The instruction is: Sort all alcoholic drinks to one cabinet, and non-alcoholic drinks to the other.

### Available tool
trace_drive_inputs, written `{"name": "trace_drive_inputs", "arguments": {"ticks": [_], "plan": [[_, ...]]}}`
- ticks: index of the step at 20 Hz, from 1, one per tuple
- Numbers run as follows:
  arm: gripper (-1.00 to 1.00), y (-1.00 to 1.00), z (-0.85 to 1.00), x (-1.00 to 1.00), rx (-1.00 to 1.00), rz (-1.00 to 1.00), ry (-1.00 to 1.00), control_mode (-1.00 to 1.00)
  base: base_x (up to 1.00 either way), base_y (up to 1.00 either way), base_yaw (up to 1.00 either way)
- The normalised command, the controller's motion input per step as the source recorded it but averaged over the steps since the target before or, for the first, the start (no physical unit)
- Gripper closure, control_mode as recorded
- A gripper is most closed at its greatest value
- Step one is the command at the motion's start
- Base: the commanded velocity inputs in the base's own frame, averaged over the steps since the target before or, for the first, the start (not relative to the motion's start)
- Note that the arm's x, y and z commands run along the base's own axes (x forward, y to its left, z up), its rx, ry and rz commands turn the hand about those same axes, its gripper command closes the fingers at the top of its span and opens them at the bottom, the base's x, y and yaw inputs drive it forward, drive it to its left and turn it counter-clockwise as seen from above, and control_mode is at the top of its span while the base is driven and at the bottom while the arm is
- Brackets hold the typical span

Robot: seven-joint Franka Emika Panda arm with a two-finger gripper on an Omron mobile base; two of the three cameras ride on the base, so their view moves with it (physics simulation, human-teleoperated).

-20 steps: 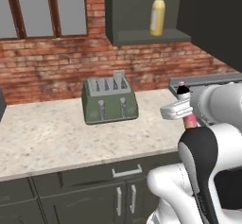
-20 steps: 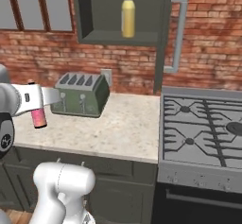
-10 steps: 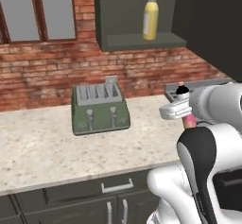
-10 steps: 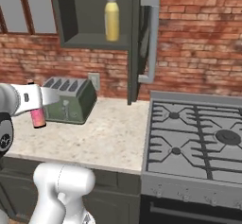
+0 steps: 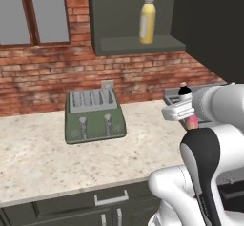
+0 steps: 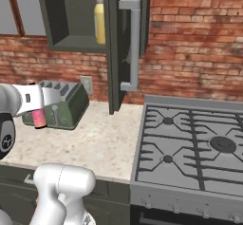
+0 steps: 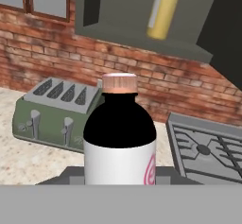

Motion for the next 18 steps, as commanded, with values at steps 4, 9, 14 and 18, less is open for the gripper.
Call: {"name": "trace_drive_inputs", "arguments": {"ticks": [4, 9, 14, 18], "plan": [[1.00, 0.00, 0.00, 0.00, 0.00, 0.00, 0.00, 1.00, 0.89, 0.06, 0.00], [1.00, 0.00, 0.00, 0.00, 0.00, 0.00, 0.00, 1.00, 1.00, 0.00, 0.00], [1.00, 0.00, 0.00, 0.00, 0.00, 0.00, 0.00, 1.00, 0.98, 0.06, 0.00], [1.00, 0.00, 0.41, 0.37, 0.15, 0.00, 0.03, -1.00, 0.19, 0.01, 0.00]]}}
